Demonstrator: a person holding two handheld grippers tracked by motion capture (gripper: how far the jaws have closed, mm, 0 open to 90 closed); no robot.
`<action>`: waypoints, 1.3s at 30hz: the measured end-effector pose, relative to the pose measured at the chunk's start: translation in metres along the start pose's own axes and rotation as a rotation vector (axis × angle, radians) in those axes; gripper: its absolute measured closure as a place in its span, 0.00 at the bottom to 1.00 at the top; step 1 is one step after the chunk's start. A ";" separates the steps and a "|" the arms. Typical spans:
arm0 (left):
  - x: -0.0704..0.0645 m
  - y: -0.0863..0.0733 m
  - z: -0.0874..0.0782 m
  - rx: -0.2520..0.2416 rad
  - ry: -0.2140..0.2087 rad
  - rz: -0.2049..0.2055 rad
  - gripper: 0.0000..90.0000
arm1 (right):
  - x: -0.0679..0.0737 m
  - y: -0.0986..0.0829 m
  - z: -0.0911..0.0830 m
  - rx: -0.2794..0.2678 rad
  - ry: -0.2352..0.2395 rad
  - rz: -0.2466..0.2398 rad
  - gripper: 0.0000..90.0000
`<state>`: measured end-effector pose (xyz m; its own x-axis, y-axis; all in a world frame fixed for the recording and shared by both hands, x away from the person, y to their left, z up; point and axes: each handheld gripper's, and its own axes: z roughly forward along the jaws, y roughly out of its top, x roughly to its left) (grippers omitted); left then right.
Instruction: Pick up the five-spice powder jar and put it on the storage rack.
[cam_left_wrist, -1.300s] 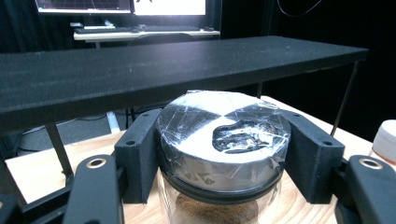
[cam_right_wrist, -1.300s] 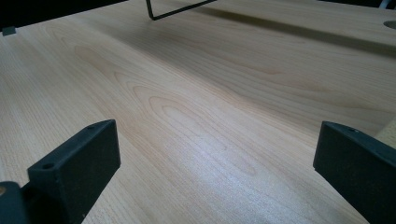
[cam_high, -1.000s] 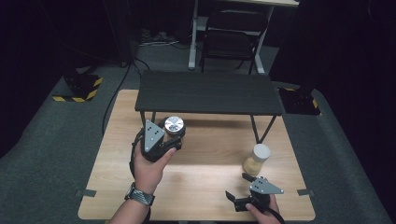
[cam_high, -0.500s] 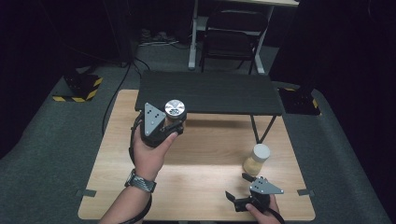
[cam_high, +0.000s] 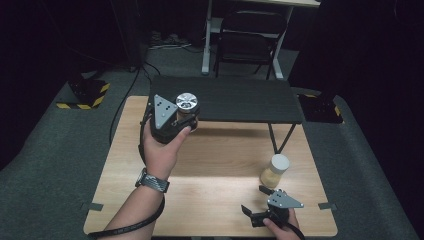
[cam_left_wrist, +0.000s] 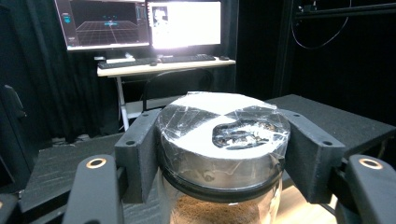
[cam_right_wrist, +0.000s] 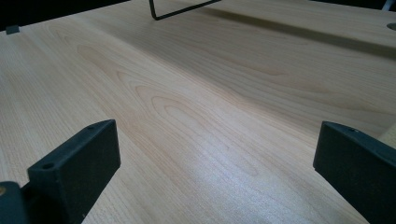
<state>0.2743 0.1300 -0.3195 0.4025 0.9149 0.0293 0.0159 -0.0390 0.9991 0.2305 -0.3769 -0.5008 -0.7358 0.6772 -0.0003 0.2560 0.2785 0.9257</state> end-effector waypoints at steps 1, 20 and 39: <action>0.000 0.001 0.001 0.000 0.003 0.001 0.39 | 0.000 0.000 0.000 0.000 0.000 0.000 0.00; 0.010 0.012 0.040 0.028 0.040 -0.017 0.39 | 0.000 -0.001 -0.001 -0.004 0.000 -0.003 0.00; 0.014 0.014 0.073 0.047 0.060 -0.039 0.39 | -0.001 -0.002 -0.001 -0.013 0.006 -0.009 0.00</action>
<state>0.3470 0.1130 -0.3069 0.3451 0.9386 -0.0060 0.0734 -0.0206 0.9971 0.2299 -0.3787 -0.5026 -0.7418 0.6705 -0.0067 0.2411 0.2760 0.9304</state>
